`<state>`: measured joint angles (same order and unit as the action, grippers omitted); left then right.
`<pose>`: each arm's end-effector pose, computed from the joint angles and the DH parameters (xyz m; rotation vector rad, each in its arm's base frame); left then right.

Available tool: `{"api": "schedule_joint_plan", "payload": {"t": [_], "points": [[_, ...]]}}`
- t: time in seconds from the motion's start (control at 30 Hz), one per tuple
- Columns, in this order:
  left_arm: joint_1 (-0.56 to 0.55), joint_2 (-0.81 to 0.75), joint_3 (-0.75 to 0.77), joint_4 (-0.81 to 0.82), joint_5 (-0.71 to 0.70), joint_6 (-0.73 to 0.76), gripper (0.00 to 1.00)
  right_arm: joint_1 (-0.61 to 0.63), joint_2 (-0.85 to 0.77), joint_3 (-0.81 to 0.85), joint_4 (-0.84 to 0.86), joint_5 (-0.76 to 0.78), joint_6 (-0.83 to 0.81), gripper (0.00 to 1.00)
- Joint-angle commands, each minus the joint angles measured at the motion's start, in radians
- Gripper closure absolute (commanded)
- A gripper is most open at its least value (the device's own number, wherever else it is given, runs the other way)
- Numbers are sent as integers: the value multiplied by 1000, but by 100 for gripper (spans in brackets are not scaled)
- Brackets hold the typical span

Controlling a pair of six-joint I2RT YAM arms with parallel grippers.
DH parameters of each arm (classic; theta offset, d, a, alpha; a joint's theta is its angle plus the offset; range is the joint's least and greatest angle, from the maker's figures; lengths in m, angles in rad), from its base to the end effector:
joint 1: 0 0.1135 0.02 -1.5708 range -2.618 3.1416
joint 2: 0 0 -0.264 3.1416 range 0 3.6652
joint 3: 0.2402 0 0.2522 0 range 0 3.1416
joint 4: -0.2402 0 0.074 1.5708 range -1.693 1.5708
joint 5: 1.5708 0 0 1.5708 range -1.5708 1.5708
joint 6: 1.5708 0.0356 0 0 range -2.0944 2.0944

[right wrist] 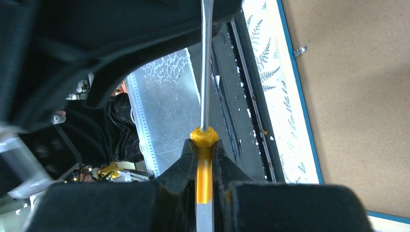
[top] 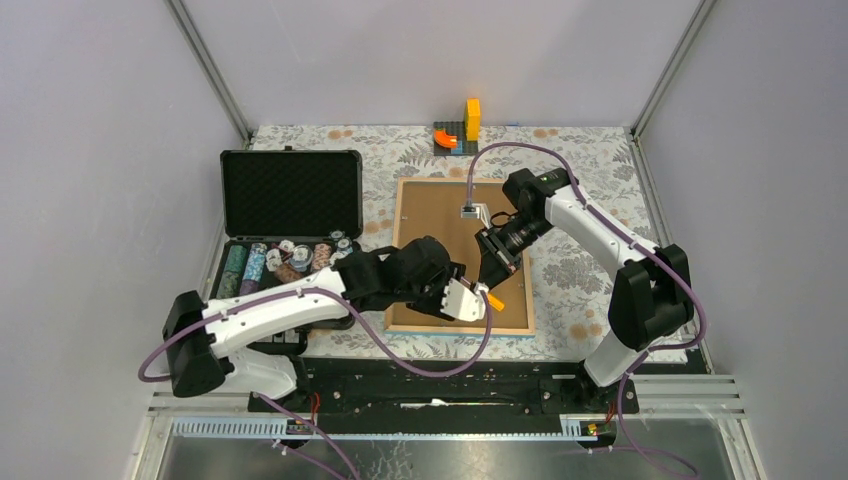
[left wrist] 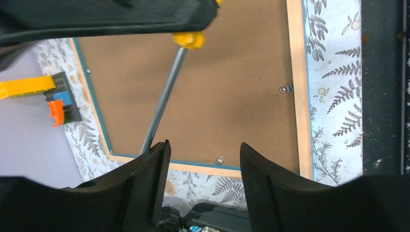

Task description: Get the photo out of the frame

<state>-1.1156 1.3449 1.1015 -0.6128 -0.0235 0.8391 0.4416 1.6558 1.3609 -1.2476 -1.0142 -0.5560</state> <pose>0.1260 -0.2555 0.2872 2.0077 1.3672 -0.0967 0.2555 0.1542 0.2700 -1.2995 2.3416 1.4832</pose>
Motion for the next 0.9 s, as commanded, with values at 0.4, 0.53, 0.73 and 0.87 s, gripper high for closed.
{"api": "schedule_joint_plan", "payload": {"t": [0.4,0.53,0.73,0.87], "points": [[0,-8,141,-32,57,64,34,46,-6,42,-62,-41,-41,100],[0,34,155,-40,101,50,39,48,-12,52,-76,-51,-53,100],[45,38,139,-6,187,-53,75,47,-38,90,-109,-47,-70,100],[105,10,130,4,285,-154,100,43,-48,163,-143,12,-76,75]]}}
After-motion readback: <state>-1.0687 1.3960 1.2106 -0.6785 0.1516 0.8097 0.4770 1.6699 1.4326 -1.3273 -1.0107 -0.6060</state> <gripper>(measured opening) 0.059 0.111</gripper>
